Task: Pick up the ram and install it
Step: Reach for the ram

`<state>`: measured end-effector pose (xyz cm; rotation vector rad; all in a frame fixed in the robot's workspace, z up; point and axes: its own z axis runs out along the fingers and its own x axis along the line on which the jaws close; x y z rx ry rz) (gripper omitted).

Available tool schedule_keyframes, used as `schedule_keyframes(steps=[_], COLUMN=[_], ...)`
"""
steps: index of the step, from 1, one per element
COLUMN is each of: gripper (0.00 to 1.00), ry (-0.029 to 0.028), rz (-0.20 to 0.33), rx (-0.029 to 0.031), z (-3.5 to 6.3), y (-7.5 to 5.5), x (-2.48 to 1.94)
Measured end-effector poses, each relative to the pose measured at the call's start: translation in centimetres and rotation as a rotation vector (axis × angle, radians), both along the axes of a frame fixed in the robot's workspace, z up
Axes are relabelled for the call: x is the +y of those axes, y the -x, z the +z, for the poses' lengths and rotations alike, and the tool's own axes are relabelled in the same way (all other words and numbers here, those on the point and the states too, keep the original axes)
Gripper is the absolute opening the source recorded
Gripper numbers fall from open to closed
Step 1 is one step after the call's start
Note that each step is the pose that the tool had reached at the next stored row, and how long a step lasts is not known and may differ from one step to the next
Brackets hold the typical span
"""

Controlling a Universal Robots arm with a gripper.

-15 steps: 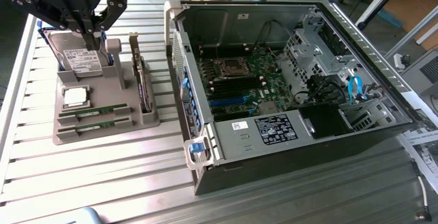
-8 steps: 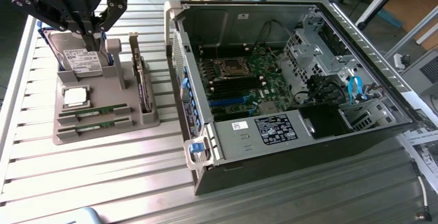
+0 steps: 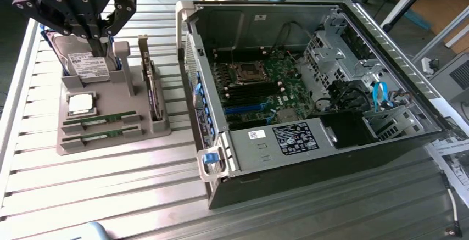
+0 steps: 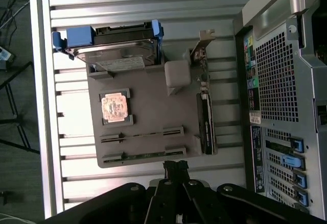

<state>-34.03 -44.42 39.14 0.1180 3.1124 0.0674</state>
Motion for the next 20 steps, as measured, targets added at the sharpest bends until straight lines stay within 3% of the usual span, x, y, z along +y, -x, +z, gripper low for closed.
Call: schedule_keyframes(steps=[7,20], gripper=[0.11,0.11], ry=[0.0001,0.0], rz=[0.0,0.0], rx=[0.0001,0.0001], z=[0.01,0.0], y=[0.0,0.0], x=[-0.3,-0.33])
